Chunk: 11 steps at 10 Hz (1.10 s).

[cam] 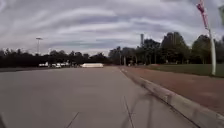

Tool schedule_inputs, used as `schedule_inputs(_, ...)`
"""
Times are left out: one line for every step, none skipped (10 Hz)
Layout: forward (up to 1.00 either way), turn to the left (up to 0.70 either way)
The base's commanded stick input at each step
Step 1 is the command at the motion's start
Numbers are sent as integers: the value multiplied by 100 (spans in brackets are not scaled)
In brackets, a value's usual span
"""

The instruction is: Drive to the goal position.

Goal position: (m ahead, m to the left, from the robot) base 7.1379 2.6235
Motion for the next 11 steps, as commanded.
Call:
schedule_inputs(70, 0)
schedule_inputs(70, 0)
schedule_inputs(70, 0)
schedule_inputs(70, 0)
schedule_inputs(70, 0)
schedule_inputs(70, 0)
schedule_inputs(70, 0)
schedule_inputs(70, 0)
schedule_inputs(70, 0)
schedule_inputs(70, 0)
schedule_inputs(70, 0)
